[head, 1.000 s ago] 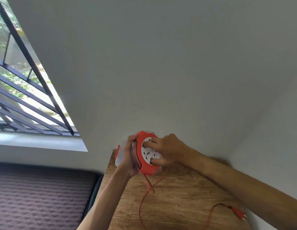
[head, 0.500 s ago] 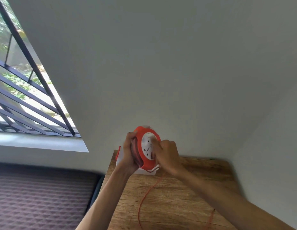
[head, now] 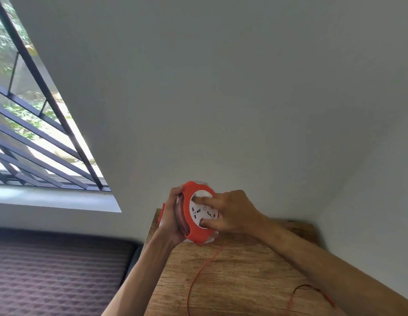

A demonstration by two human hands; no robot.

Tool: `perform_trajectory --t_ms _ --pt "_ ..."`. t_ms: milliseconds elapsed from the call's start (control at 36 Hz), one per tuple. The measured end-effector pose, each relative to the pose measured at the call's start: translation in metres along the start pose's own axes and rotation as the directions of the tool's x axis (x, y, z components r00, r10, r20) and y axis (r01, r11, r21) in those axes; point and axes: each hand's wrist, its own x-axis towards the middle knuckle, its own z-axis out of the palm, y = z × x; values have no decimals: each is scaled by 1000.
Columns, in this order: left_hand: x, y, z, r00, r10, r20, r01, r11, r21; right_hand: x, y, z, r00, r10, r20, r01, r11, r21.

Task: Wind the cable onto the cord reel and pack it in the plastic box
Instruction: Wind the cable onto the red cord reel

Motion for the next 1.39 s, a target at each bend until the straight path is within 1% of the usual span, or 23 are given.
perform_trajectory --t_ms 56,139,222,278,306,333,361,389,417,444,472,528,583,667,778,861,1000,1167,1222,1278,1306,1333,1389 --pt "0 -2 2 999 37 28 -38 999 17 4 -13 1 964 250 -88 -245 968 63" --pt "-1 -4 12 994 112 4 -112 992 59 14 -26 2 766 643 -6 -631 753 187" --pt "-3 -3 27 990 137 -9 -136 986 95 17 -24 9 602 789 121 -774 539 333" --pt "-1 -3 29 990 142 0 -141 982 126 16 -26 10 589 797 134 -784 525 331" --pt "-1 -4 27 989 144 -23 -140 982 127 14 -26 11 662 749 35 -732 636 246" --pt "-1 -5 24 988 146 -57 -138 983 122 12 -26 9 777 617 -122 -614 786 67" --pt "0 -5 21 985 143 -99 -132 984 116 8 -25 9 887 412 -207 -442 888 -125" --pt "0 -5 17 981 134 -143 -119 987 111 2 -21 12 963 154 -222 -215 933 -287" --pt "0 -3 14 975 123 -182 -104 988 112 -3 -17 15 984 -54 -167 -9 935 -355" --pt "0 -1 11 972 115 -205 -94 989 112 -6 -13 16 980 -168 -103 128 941 -313" --pt "0 1 9 974 108 -198 -87 990 110 -8 -11 14 975 -213 -56 195 952 -237" --pt "-1 5 5 987 104 -124 -90 990 112 -12 -7 11 979 -204 -16 200 971 -130" --pt "-3 5 2 995 88 -56 -83 992 92 -15 -4 12 988 -154 -24 150 981 -120" --pt "-5 4 4 996 86 -36 -83 993 84 -16 -4 11 995 -99 7 99 991 -87" --pt "-5 5 6 994 102 -26 -100 993 65 -14 -7 7 996 -81 -49 77 994 -81" --pt "-4 5 3 997 77 1 -77 997 10 -13 -4 3 991 -134 -15 131 985 -114" --pt "-4 6 2 999 46 -6 -45 998 42 -4 9 -2 958 -230 170 260 949 -180" --pt "-5 0 10 999 32 -16 -31 999 33 -10 19 8 934 -335 123 357 894 -271" --pt "-6 -3 16 999 53 -1 -53 998 25 -10 18 6 965 -256 62 264 940 -218" --pt "-5 -2 23 996 90 1 -90 993 72 -8 1 6 998 50 40 -48 998 -51" --pt "-5 1 27 996 93 -7 -91 991 100 -7 -11 8 965 258 50 -261 963 66" --pt "-4 5 28 997 77 -8 -75 989 126 -6 -23 11 892 446 75 -452 871 194" --pt "-4 8 25 999 45 -14 -42 984 174 -1 -40 16 719 678 153 -663 603 444"
